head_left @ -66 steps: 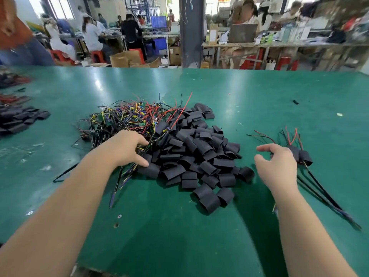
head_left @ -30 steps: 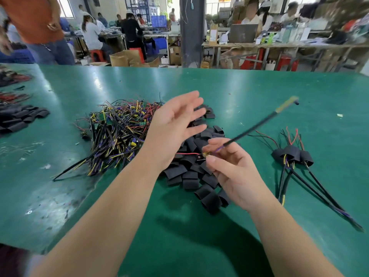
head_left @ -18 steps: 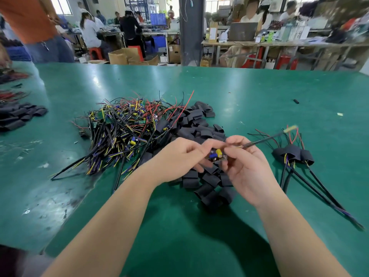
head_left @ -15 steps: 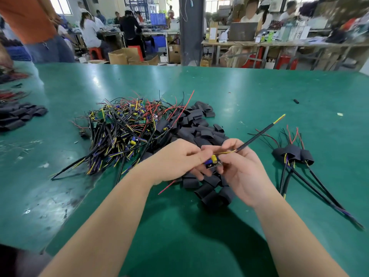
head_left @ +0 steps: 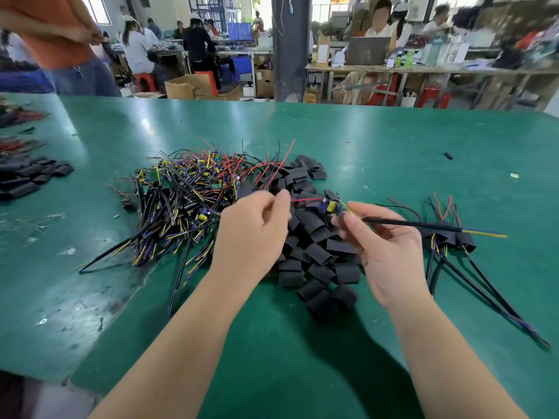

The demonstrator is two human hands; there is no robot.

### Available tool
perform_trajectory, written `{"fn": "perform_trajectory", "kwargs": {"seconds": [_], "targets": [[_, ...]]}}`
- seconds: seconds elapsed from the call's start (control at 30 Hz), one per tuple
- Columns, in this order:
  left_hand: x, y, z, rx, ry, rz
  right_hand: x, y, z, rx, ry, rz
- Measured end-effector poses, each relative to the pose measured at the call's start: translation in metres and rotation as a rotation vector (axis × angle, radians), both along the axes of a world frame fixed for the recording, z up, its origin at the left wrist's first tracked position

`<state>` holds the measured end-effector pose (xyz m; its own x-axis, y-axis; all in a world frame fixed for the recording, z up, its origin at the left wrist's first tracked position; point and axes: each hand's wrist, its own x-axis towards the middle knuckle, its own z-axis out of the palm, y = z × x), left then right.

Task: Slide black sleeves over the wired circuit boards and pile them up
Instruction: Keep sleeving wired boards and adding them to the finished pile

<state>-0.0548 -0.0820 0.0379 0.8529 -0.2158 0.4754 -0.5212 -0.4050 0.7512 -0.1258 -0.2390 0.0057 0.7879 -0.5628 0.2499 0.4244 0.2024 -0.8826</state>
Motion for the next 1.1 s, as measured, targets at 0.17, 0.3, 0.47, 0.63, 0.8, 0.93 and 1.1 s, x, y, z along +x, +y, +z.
{"fn": "perform_trajectory", "kwargs": {"seconds": [0.17,0.3,0.47,0.63,0.8,0.93,1.1], "targets": [[-0.009,-0.017,-0.004,-0.065,0.599,-0.349,0.001,0.018,-0.005,-0.752,-0.017,-0.238],[-0.008,-0.022,-0.008,-0.251,0.596,-0.375,0.001,0.022,-0.008,-0.975,-0.007,-0.156],[0.001,-0.017,-0.006,-0.029,0.313,-0.286,0.001,0.018,-0.004,-0.275,0.089,-0.064],[0.005,-0.01,-0.006,0.319,-0.077,-0.388,0.005,0.004,-0.004,0.183,0.072,0.106],[0.011,-0.007,-0.019,0.379,0.17,-0.517,0.009,-0.002,-0.016,-0.067,0.141,0.063],[0.013,-0.003,-0.03,-0.015,0.723,-0.608,0.011,-0.005,-0.019,-0.167,0.169,0.145],[0.021,0.004,-0.045,-0.299,0.883,-0.436,0.01,-0.015,-0.018,-0.433,0.367,0.071]]}}
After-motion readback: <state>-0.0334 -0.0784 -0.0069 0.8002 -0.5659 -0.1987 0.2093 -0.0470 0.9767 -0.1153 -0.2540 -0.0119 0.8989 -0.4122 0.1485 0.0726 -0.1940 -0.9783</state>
